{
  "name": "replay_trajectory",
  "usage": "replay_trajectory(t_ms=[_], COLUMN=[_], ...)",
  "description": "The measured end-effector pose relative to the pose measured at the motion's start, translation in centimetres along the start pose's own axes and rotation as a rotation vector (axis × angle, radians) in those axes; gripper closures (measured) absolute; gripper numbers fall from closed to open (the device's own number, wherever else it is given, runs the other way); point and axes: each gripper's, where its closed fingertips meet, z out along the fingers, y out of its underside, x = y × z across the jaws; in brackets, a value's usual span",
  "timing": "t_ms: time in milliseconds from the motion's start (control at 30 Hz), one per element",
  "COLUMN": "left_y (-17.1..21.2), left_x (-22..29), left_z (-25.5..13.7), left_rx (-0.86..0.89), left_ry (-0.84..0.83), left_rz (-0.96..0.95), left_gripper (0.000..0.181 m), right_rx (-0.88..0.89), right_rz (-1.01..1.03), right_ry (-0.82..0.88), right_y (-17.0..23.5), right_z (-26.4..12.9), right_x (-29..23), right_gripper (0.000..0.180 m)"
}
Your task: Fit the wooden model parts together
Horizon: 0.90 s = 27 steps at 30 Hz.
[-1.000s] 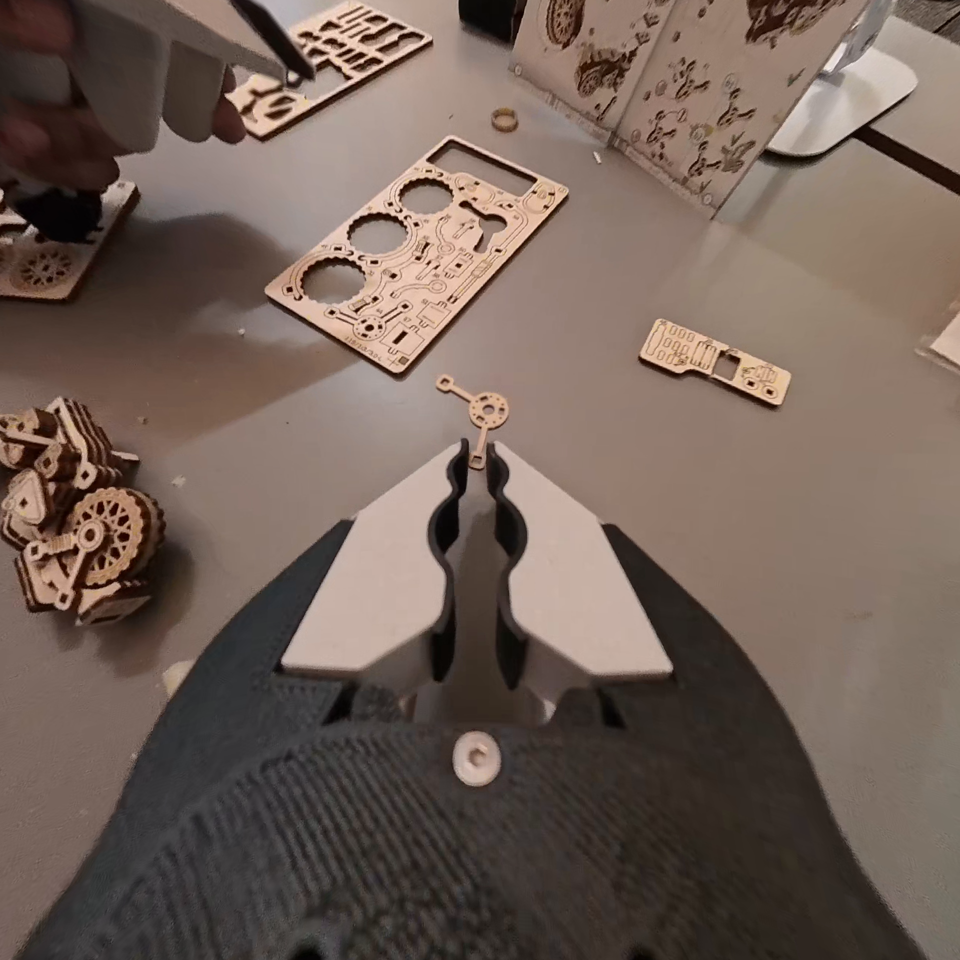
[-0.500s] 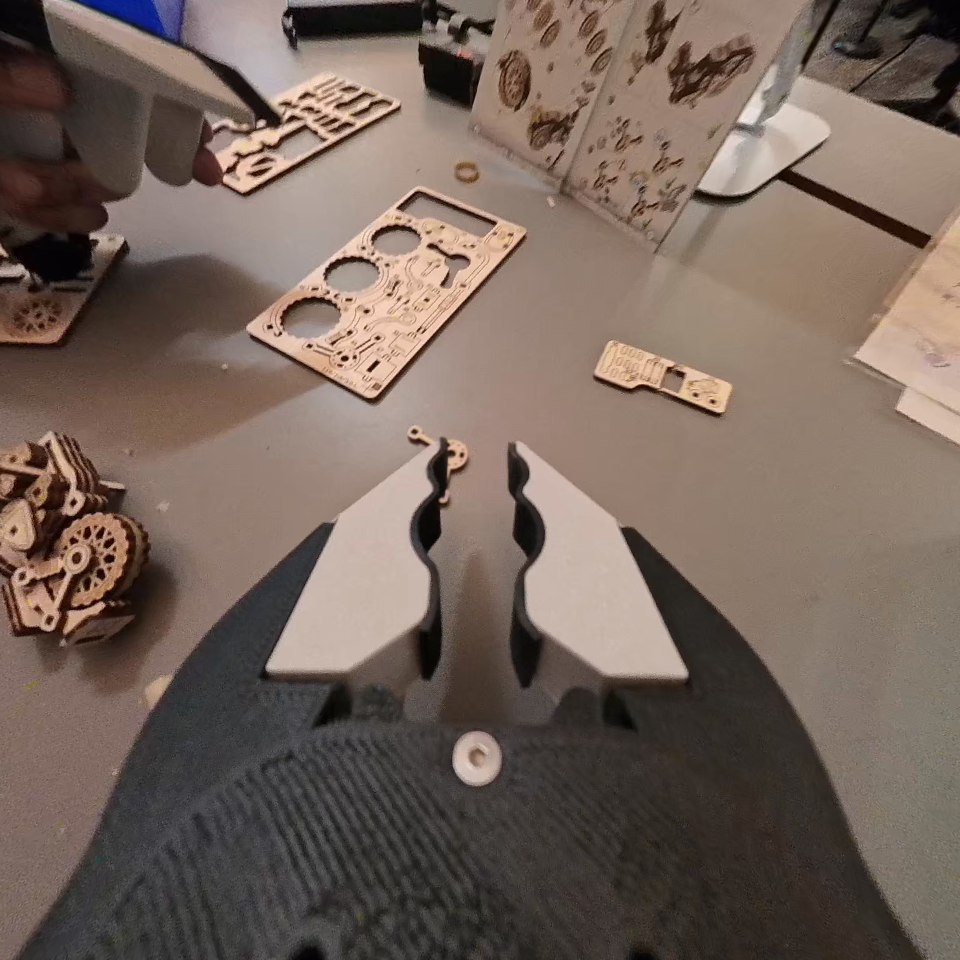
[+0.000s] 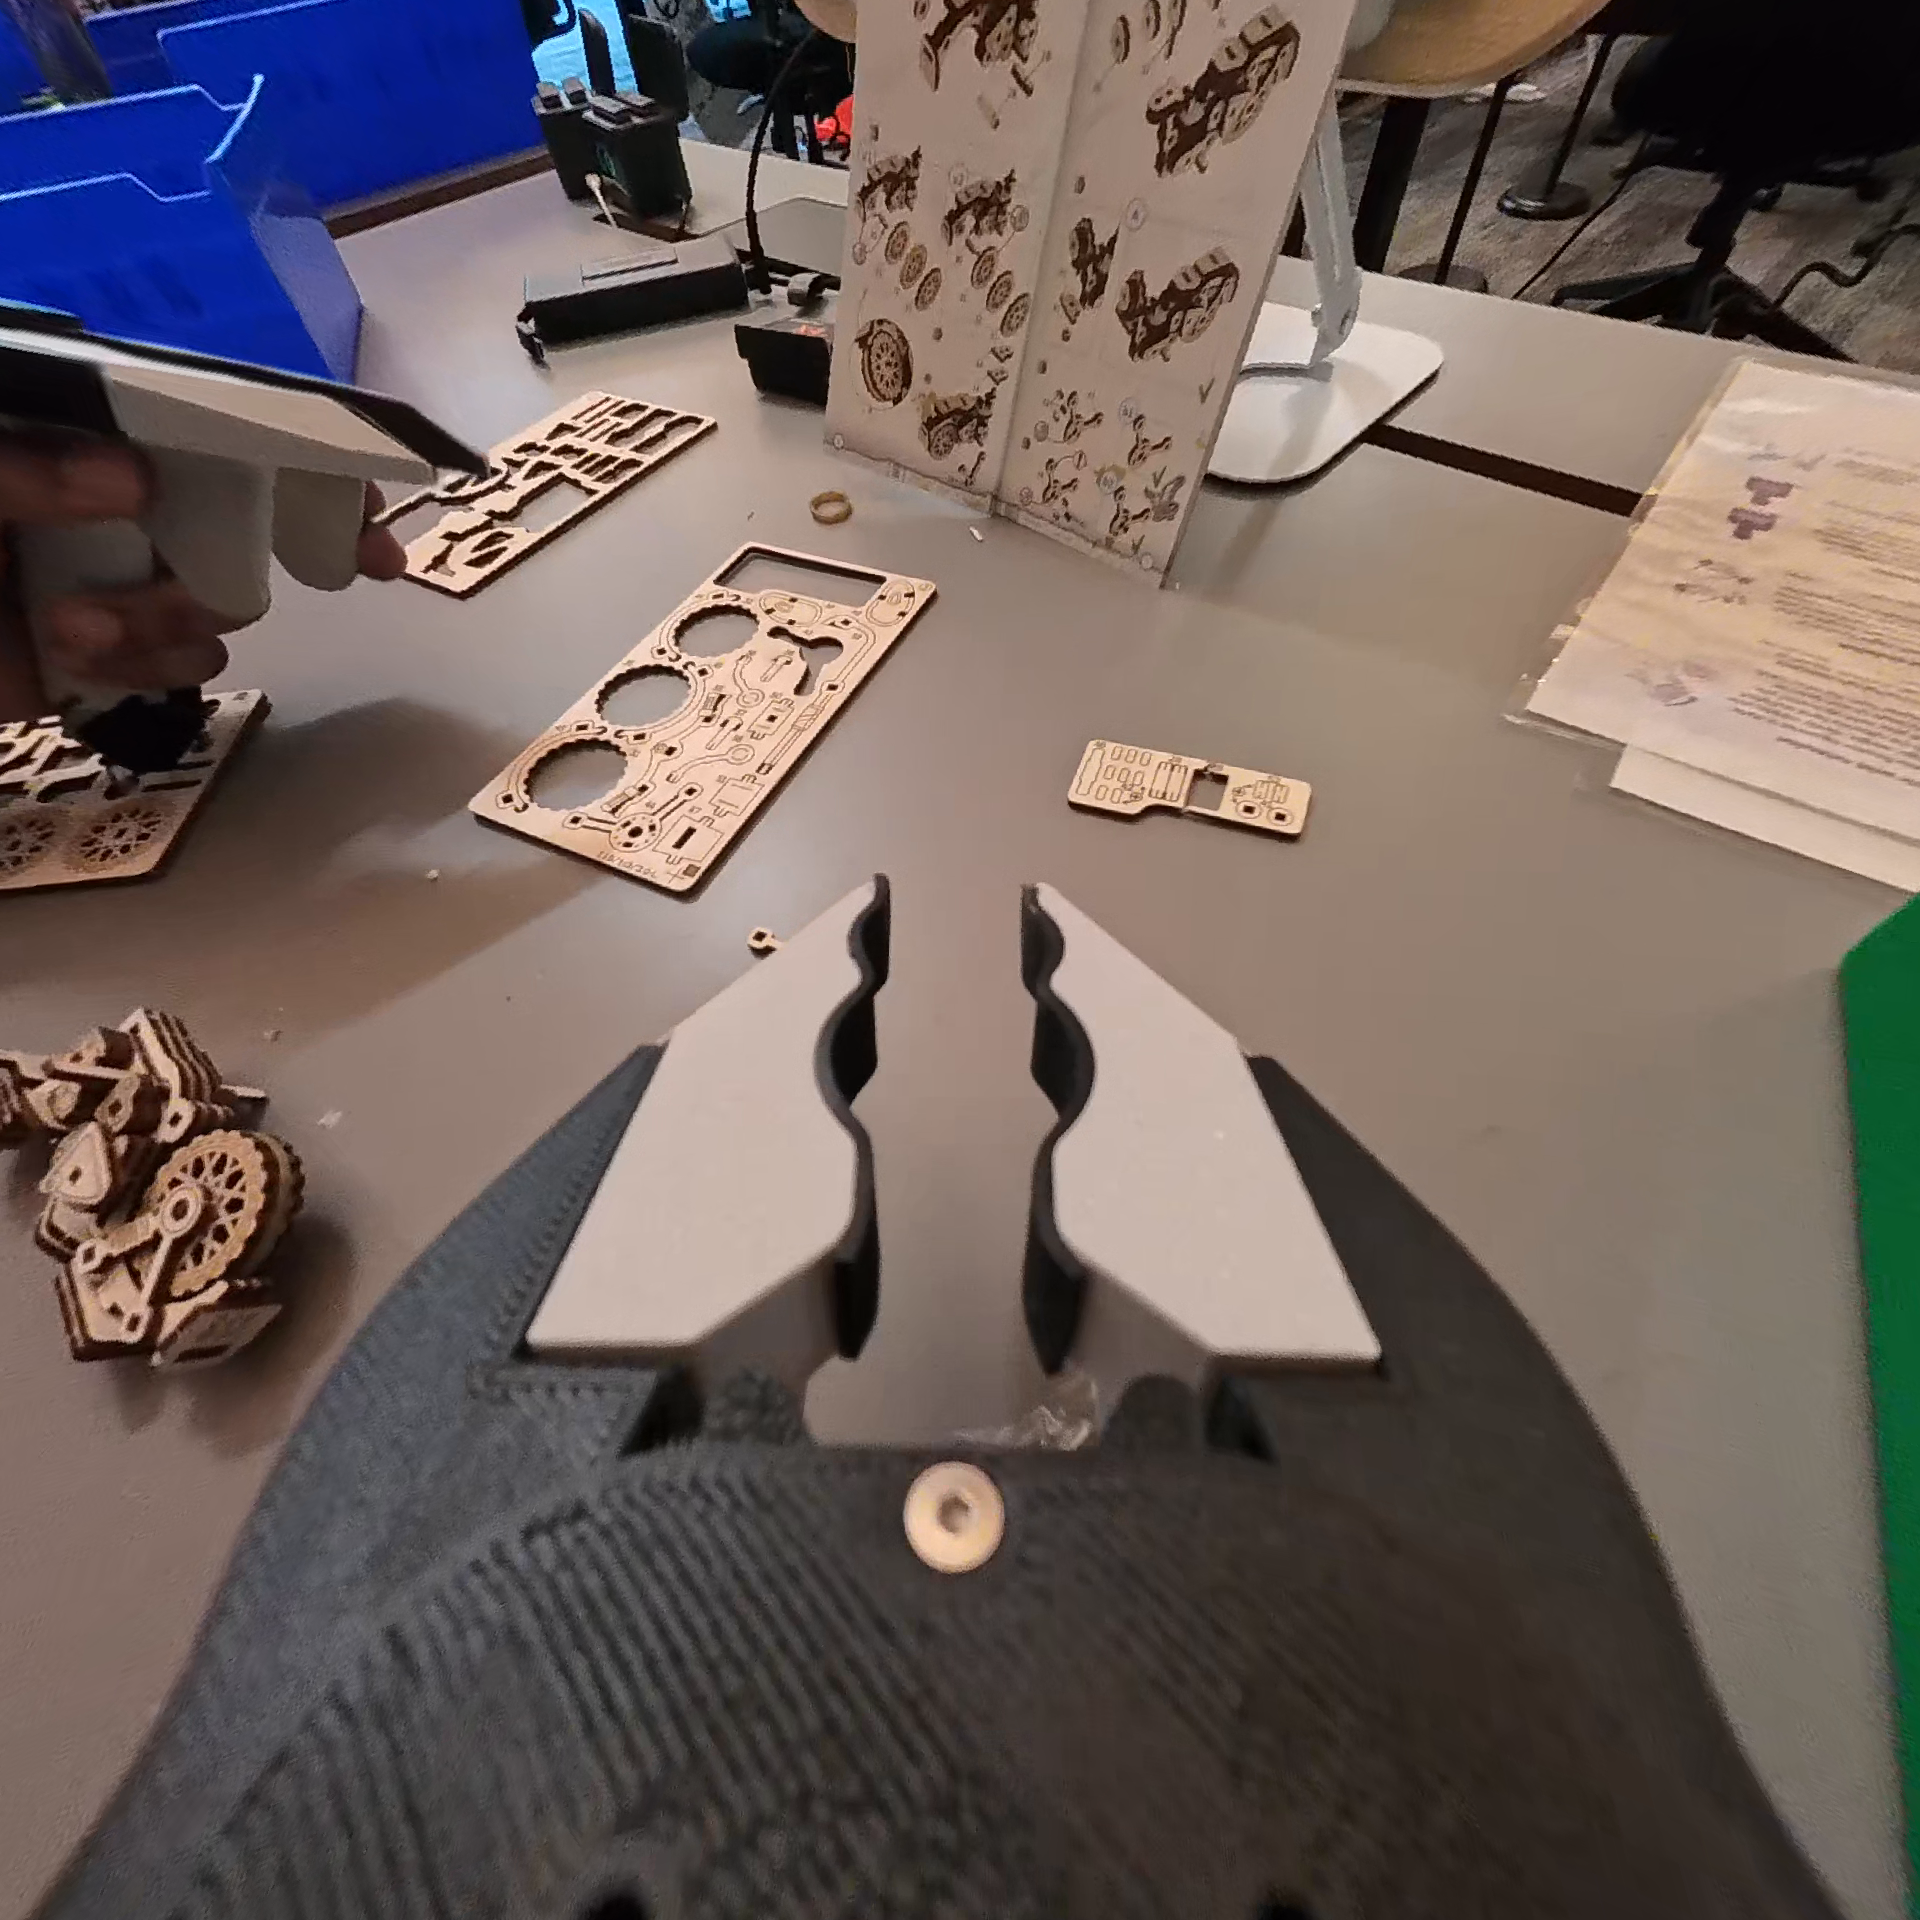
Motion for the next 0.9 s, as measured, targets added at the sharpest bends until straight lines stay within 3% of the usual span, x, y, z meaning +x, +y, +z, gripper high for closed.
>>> replay_trajectory(t_ms=[900], left_y=[-0.33], left_x=[-0.61], left_z=[-0.41], left_rx=[0.013], left_ry=[-0.020], left_rz=[0.004], left_gripper=[0.148], right_rx=[-0.026], right_rz=[-0.022], right_ry=[-0.005], right_y=[0.51], right_z=[0.59], right_x=[-0.91], right_gripper=[0.156])
